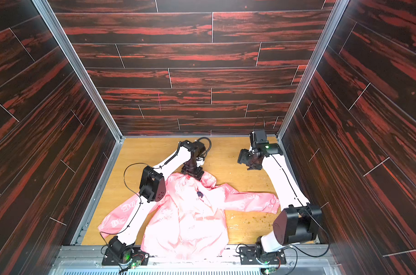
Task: Unzip the jacket
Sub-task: Flatten out the jacket at the center of the board.
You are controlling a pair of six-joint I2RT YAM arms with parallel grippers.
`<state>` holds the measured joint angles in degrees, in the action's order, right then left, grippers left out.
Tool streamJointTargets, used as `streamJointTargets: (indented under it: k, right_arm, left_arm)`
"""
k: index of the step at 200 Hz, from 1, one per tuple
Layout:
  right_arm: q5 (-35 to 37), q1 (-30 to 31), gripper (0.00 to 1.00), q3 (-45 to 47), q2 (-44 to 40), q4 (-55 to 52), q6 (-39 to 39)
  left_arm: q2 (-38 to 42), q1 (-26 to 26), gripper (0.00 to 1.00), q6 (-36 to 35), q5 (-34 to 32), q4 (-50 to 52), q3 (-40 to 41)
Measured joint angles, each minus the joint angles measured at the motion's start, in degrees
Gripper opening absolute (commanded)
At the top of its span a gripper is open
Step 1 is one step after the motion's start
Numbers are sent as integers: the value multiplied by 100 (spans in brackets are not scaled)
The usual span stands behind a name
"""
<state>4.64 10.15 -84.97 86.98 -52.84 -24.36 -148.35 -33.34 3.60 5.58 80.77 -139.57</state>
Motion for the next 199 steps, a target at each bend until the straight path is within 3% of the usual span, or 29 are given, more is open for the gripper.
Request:
streamJointTargets:
  k: [12, 27, 60, 87, 129, 160, 162, 172, 176, 189, 199]
  right_arm:
    - [-39, 0, 66, 50, 0, 33, -2]
    - [-61, 0, 64, 114, 0, 66, -7]
    - [-50, 0, 56, 201, -4, 92, -4]
    - [2, -11, 49, 201, -35, 101, 22]
    - [-190, -81, 46, 199, -98, 214, 125]
    - [-560, -109, 46, 199, -98, 520, 149]
    - [-590, -109, 47, 199, -98, 538, 146]
    - [-734, -114, 49, 199, -96, 647, 146]
    - [-800, -116, 49, 199, -94, 697, 149]
    - [-999, -116, 55, 190, -83, 798, 155]
    - [-1165, -116, 58, 162, -42, 839, 140]
  left_arm:
    - [0, 2, 40, 46, -63, 103, 13]
    - [0, 17, 0, 105, -57, 175, 11]
    - [118, 83, 0, 411, -52, -96, 247]
    - [715, 175, 0, 748, -201, -876, 841]
    - [3003, 505, 0, 1178, -654, -3001, 2695]
    - [4763, 643, 0, 1228, -1217, -5165, 4286]
    - [4854, 640, 6, 1226, -1244, -5316, 4389]
    - [5239, 636, 59, 1165, -1392, -6067, 4905]
    - [5362, 636, 74, 1156, -1456, -6352, 5099]
    - [5471, 636, 98, 1119, -1631, -6773, 5320]
    - [5252, 651, 100, 1123, -1716, -6732, 5125]
